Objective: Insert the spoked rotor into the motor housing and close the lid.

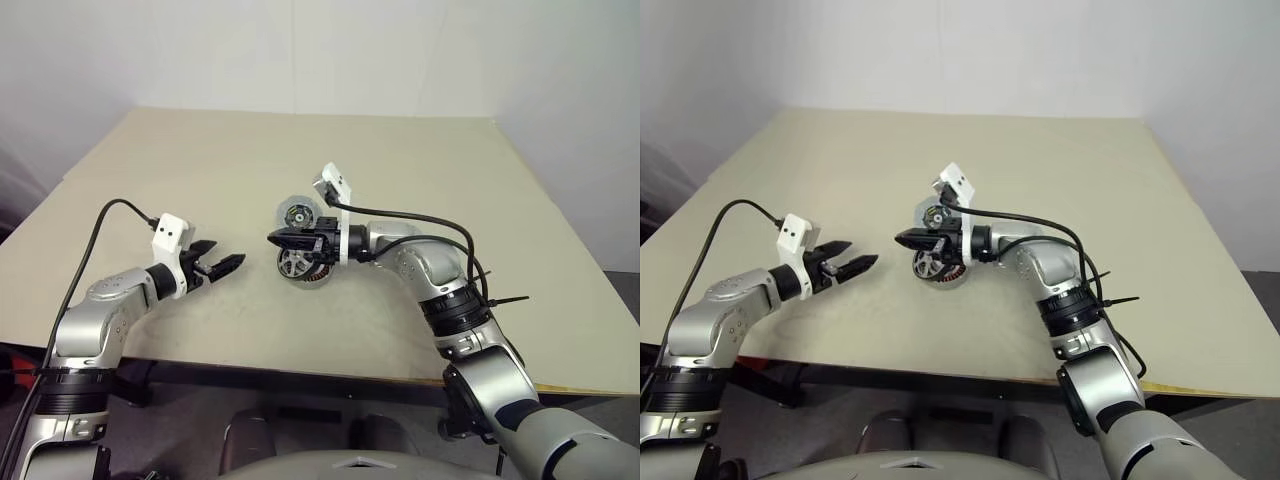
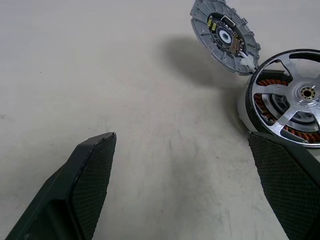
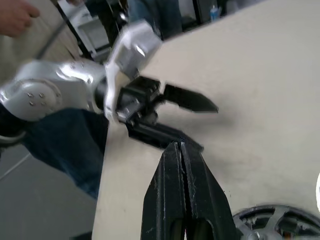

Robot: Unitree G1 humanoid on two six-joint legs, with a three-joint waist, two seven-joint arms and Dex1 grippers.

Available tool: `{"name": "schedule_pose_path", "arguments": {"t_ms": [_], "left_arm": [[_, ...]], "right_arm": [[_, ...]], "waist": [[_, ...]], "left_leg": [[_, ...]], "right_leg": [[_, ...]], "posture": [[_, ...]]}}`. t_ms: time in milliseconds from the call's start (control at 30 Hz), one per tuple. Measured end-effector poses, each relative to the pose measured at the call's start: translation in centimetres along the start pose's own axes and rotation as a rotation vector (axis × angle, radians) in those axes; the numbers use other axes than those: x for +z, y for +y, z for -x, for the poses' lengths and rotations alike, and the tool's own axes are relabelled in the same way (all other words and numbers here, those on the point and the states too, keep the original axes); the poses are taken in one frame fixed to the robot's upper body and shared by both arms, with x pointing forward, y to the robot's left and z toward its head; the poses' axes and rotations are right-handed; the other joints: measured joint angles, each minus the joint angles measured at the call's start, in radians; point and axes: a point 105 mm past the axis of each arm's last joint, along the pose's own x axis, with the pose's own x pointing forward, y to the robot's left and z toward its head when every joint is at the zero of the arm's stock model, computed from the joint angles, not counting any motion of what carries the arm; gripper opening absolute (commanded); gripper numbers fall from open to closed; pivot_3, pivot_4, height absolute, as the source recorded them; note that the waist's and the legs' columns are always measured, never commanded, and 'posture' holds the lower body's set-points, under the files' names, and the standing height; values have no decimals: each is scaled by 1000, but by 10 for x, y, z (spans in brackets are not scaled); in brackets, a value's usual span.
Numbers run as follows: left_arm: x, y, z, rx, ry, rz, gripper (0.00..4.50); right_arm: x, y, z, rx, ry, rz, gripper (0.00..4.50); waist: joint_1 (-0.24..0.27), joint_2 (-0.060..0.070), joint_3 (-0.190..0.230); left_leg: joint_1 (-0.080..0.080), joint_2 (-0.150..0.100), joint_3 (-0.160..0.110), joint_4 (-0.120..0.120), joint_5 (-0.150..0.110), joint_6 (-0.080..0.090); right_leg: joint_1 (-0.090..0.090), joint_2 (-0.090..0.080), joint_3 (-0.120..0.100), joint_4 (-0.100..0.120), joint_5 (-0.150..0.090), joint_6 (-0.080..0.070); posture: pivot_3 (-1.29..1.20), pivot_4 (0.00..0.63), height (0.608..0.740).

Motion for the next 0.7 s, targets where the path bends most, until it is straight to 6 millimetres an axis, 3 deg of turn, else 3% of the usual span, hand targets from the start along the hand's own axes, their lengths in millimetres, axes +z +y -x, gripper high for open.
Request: {"name": "schedule_pose_path", "arguments": {"t_ms": [200, 700], "left_arm": [[0, 0, 0, 4, 0, 0, 4500], [0, 1, 0, 7, -1, 0, 4500]], "right_arm": [[-27, -20, 4, -92, 74, -49, 22], [-33, -24, 13, -103, 89, -48, 22]], "waist": [[0, 0, 0], [1, 0, 0]], "left_leg": [[0, 0, 0, 0, 0, 0], [1, 0, 0, 1, 0, 0]], "right_leg": [[0, 0, 0, 0, 0, 0], [3, 0, 0, 0, 0, 0]], "posture": [[0, 0, 740], [0, 0, 740]]}}
